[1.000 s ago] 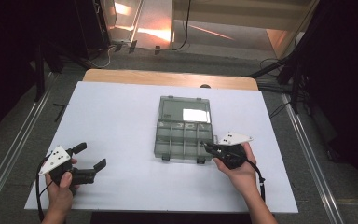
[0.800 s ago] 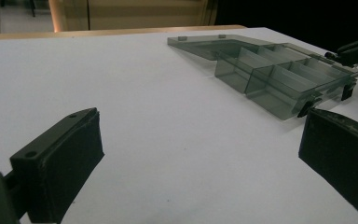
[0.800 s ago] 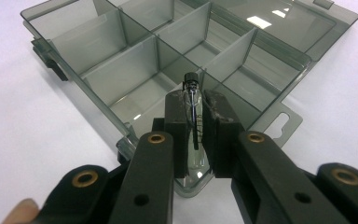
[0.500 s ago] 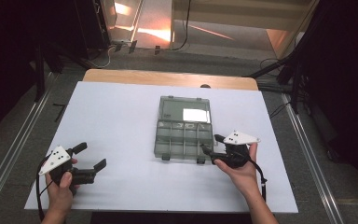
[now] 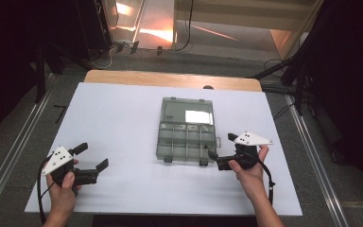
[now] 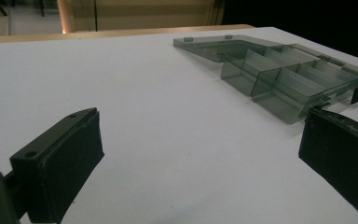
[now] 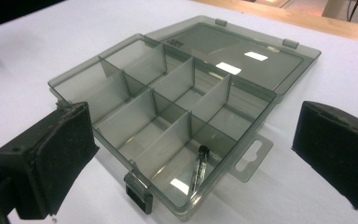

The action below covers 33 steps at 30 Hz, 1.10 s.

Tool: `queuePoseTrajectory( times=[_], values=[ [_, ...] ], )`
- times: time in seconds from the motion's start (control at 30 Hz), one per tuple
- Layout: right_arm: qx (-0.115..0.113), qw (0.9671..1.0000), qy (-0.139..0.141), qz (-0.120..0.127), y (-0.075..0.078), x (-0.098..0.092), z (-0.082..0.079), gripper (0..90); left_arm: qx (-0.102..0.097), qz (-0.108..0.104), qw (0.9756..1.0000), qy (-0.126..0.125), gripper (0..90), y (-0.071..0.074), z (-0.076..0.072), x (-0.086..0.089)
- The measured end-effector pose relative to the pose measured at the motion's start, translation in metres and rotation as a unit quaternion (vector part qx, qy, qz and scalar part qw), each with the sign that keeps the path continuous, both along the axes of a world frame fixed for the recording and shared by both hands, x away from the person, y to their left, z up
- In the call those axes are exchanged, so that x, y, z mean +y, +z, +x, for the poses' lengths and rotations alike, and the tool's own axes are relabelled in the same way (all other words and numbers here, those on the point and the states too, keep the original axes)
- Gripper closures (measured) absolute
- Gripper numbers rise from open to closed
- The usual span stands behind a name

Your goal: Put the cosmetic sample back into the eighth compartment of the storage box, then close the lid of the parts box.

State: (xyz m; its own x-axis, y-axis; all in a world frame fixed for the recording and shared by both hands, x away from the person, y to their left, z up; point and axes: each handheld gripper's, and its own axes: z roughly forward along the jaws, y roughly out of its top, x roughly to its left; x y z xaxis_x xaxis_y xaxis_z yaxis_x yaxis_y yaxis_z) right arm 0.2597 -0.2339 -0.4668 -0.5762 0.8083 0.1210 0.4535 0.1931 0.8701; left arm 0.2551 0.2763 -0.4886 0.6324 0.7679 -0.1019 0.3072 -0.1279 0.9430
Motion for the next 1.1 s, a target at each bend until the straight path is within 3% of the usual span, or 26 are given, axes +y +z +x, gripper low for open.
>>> queuePoseTrajectory(
  times=[0.13, 0.53, 1.1],
  values=[
    [-0.002, 1.0, 0.002, 0.002, 0.0, -0.001, 0.001, 0.0, 0.003, -0.003, 1.0, 0.001, 0.0, 0.003, 0.005, -0.007],
    [0.002, 1.0, -0.003, -0.001, 0.0, -0.002, 0.002, 0.0, -0.004, 0.013, 0.9993, -0.036, 0.0, 0.014, 0.016, -0.036],
    [0.014, 0.9998, 0.004, -0.011, -0.001, 0.001, 0.007, 0.0, 0.008, 0.002, 0.9959, -0.09, 0.0, 0.015, 0.044, -0.086]
  ],
)
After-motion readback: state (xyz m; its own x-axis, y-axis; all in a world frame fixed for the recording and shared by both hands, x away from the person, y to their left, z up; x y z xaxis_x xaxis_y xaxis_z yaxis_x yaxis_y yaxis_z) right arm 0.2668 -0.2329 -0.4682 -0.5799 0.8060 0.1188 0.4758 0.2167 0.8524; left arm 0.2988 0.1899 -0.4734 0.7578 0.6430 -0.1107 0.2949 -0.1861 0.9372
